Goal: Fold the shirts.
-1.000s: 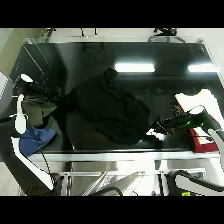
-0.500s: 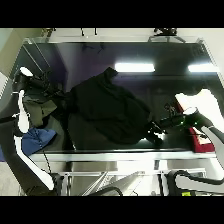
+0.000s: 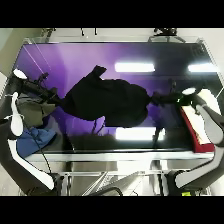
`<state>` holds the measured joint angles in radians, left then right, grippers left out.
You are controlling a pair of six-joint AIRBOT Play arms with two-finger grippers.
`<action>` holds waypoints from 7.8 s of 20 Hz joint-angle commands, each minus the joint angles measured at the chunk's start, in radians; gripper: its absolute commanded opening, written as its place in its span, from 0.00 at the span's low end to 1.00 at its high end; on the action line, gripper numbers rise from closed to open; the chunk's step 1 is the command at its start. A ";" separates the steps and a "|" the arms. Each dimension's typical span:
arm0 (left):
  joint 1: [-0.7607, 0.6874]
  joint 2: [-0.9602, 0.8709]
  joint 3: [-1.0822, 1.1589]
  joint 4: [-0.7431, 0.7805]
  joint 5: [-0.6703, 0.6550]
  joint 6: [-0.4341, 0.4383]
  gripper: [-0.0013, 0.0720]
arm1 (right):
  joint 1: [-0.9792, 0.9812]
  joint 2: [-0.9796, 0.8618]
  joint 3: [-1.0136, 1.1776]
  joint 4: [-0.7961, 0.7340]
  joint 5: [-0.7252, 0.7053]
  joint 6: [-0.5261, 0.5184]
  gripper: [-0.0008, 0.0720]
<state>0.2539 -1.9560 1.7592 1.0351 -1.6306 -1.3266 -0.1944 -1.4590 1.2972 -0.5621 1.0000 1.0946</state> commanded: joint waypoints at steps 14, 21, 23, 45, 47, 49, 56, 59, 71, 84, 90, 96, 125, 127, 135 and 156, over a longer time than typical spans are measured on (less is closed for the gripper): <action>0.010 0.414 -0.676 0.036 0.342 0.070 0.04 | -0.167 -0.274 0.376 -0.209 0.478 0.159 0.55; 0.010 0.414 -0.676 0.037 0.352 0.070 0.04 | -0.017 -0.271 0.311 -0.204 0.441 0.190 0.51; 0.010 0.414 -0.676 0.037 0.352 0.070 0.04 | 0.009 -0.259 0.311 -0.204 0.440 0.200 0.50; 0.008 0.414 -0.676 0.036 0.325 0.079 0.04 | 0.042 0.004 -0.048 -0.193 0.237 0.169 0.31; 0.008 0.414 -0.676 0.036 0.325 0.082 0.04 | 0.053 0.003 -0.048 -0.193 0.236 0.169 0.31; 0.008 0.414 -0.676 0.036 0.325 0.089 0.04 | 0.066 -0.003 -0.049 -0.194 0.230 0.169 0.31; 0.009 0.480 -0.672 -0.151 0.282 0.176 0.04 | 0.051 0.089 -0.002 -0.132 0.330 0.134 0.04; 0.011 0.642 -0.554 -0.337 0.229 0.219 0.04 | -0.052 0.257 0.154 0.105 0.399 0.060 0.04; 0.529 1.361 0.094 -0.240 0.592 0.151 0.04 | -0.441 0.747 0.798 0.152 0.183 0.019 0.04; -0.218 0.549 -0.203 0.003 0.634 0.298 0.04 | -0.031 0.080 0.548 -0.072 0.297 -0.061 0.04; -0.290 0.045 0.051 0.085 0.523 0.237 0.04 | -0.026 -0.300 0.550 -0.017 0.181 -0.043 0.04; -0.285 -0.080 0.317 0.278 0.446 0.164 0.04 | -0.117 -0.348 0.599 0.130 0.157 -0.051 0.04; -0.320 0.073 -0.037 0.456 0.310 0.076 0.04 | -0.163 -0.121 0.367 -0.357 0.332 -0.008 0.04; -0.320 0.073 -0.037 0.456 0.306 0.076 0.04 | -0.157 -0.121 0.367 -0.357 0.333 -0.007 0.04; -0.313 0.074 -0.025 0.433 0.218 0.013 0.97 | -0.110 -0.129 0.366 -0.435 0.340 0.122 0.58; -0.154 0.589 -0.996 0.172 0.476 0.019 0.90 | -0.390 0.359 -0.178 -0.266 0.433 0.079 0.42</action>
<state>0.0982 -1.3750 0.7952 1.2732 -1.3060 -1.3571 -0.5785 -1.1141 1.1404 -0.8764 1.4254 1.1805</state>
